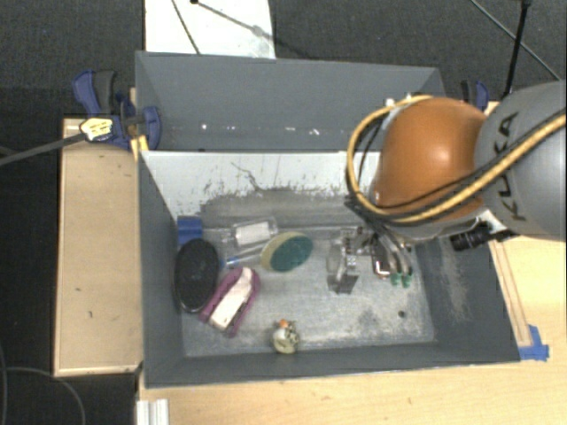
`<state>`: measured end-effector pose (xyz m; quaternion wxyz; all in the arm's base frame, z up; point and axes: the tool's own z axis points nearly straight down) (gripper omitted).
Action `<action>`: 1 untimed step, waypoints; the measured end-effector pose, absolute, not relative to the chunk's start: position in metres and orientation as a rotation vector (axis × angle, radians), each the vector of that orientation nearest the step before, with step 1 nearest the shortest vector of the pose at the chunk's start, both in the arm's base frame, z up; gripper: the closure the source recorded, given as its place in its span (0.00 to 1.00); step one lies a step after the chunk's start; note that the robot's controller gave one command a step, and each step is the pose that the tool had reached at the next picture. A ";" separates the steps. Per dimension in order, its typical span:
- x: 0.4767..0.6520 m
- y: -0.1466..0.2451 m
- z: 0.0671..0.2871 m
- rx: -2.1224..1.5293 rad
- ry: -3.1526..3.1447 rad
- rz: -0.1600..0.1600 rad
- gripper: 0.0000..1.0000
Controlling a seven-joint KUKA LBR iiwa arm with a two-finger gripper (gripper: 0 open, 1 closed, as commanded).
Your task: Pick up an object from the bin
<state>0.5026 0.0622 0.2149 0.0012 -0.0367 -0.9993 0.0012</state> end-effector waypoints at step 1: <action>0.584 0.073 0.157 -0.124 -3.142 -0.002 1.00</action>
Offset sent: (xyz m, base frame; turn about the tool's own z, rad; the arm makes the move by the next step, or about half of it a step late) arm 0.0795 0.0101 -0.0551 0.0072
